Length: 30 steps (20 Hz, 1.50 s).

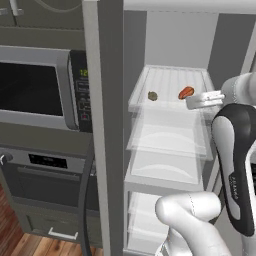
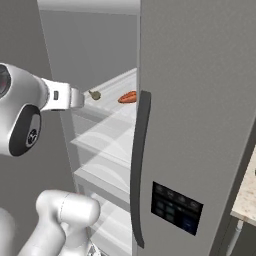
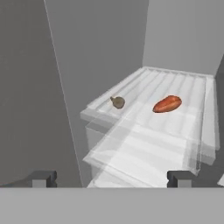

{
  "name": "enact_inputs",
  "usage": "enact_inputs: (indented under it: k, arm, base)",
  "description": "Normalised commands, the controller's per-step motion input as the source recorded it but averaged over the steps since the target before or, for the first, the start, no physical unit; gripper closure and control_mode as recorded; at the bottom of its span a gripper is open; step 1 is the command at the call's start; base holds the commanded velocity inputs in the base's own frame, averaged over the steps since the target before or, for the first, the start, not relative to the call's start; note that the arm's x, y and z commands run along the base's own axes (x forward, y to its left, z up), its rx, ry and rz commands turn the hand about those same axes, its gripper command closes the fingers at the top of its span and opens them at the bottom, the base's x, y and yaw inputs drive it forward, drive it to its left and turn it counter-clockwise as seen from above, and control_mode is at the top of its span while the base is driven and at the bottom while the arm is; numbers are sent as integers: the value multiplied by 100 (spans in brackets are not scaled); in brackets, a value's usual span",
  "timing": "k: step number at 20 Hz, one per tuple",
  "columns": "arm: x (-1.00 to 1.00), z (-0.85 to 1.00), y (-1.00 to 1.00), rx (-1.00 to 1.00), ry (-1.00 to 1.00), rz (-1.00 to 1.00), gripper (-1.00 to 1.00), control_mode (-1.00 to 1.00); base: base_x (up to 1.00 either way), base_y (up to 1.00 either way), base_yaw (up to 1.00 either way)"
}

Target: Retrieve the bottle and the shaker from the cabinet and place them next to the mixing bowl on the counter. Then add garlic from the fridge to the mixing bowl.

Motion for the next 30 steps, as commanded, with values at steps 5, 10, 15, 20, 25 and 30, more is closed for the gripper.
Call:
enact_inputs:
  k: [5,10,15,20,25,30]
  arm:
    - [39,12,-34,15,3,8,-100,-100]
    - [31,-12,5,-3,0,5,-100,-100]
    - [17,-12,18,-13,2,0,-100,-100]
    - [42,-36,19,-8,1,0,-100,-100]
    - [64,-24,7,-9,15,0,-100,-100]
    - [55,-2,0,-11,25,1,-100,-100]
  base:
    - [0,0,0]
    - [0,0,0]
    - [0,0,0]
    - [0,0,0]
    - [0,0,0]
    - [0,0,0]
